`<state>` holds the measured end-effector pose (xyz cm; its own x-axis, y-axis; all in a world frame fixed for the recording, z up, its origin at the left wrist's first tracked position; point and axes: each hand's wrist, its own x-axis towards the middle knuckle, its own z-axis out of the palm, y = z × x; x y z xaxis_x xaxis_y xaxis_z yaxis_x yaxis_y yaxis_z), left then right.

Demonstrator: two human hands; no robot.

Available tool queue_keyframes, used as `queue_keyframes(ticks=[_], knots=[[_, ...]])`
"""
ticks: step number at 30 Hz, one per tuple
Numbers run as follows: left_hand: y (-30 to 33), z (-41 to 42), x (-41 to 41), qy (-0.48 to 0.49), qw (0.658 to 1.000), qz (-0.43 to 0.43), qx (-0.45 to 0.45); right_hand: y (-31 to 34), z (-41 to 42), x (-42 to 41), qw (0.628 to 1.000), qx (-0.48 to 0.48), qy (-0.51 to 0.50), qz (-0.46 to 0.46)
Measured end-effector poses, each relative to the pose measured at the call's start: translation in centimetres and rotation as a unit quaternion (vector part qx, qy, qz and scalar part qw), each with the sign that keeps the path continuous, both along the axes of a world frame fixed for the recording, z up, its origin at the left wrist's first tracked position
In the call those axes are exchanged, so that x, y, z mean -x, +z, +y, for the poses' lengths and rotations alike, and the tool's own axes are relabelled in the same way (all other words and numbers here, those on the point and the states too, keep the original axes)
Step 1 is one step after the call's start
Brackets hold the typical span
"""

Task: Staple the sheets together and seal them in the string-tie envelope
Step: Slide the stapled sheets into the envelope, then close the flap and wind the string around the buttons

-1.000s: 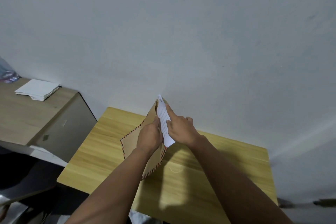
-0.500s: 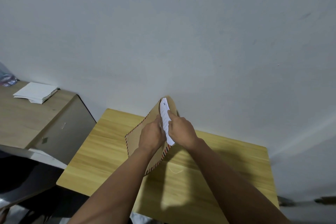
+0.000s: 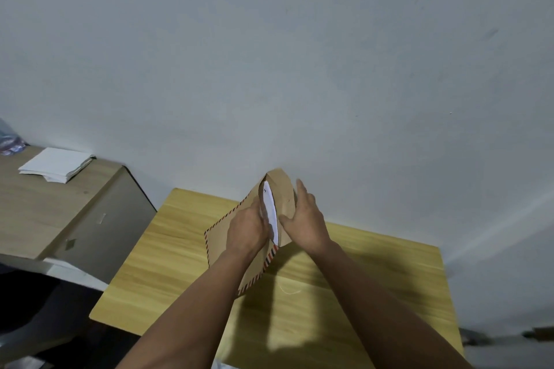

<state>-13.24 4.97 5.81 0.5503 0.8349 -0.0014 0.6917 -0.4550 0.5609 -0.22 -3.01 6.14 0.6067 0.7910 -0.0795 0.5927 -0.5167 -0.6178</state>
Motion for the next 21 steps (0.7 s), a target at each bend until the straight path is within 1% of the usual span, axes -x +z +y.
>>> queue_keyframes(ticks=[1,3,4,5,8,10,12,14,16,19,21], knots=[[0.1,0.0,-0.1,-0.004,1.000,0.000,-0.004,-0.2,0.2,-0.4,0.999,0.008,-0.013,0.051],[-0.1,-0.1,-0.2,-0.008,1.000,-0.016,-0.005,-0.2,0.4,-1.3,0.988,0.008,-0.008,0.157],[-0.1,-0.2,-0.2,-0.008,1.000,-0.028,0.003,-0.1,0.4,-1.7,0.982,0.010,0.012,0.190],[-0.2,-0.1,-0.1,-0.009,0.999,-0.040,0.011,0.2,0.4,-2.1,0.980,0.020,0.038,0.196],[0.1,0.6,0.5,-0.002,0.998,-0.060,-0.001,1.4,0.6,-3.1,0.977,0.056,0.102,0.181],[0.5,1.6,1.1,0.013,0.999,-0.032,-0.027,2.8,1.0,-3.8,0.971,0.100,0.154,0.154],[1.0,2.9,1.8,0.014,0.998,-0.006,-0.054,3.9,1.5,-4.6,0.959,0.148,0.219,0.102],[1.6,4.2,2.4,-0.016,0.997,0.012,-0.081,5.0,2.1,-5.2,0.948,0.177,0.261,0.053],[2.1,5.5,2.7,-0.062,0.993,0.029,-0.099,6.1,2.6,-5.4,0.940,0.188,0.283,0.034],[2.4,7.1,2.9,-0.130,0.984,0.059,-0.105,7.2,3.0,-5.6,0.938,0.182,0.292,0.040],[2.1,7.4,3.2,-0.148,0.982,0.082,-0.087,6.9,2.9,-5.9,0.940,0.169,0.291,0.050]])
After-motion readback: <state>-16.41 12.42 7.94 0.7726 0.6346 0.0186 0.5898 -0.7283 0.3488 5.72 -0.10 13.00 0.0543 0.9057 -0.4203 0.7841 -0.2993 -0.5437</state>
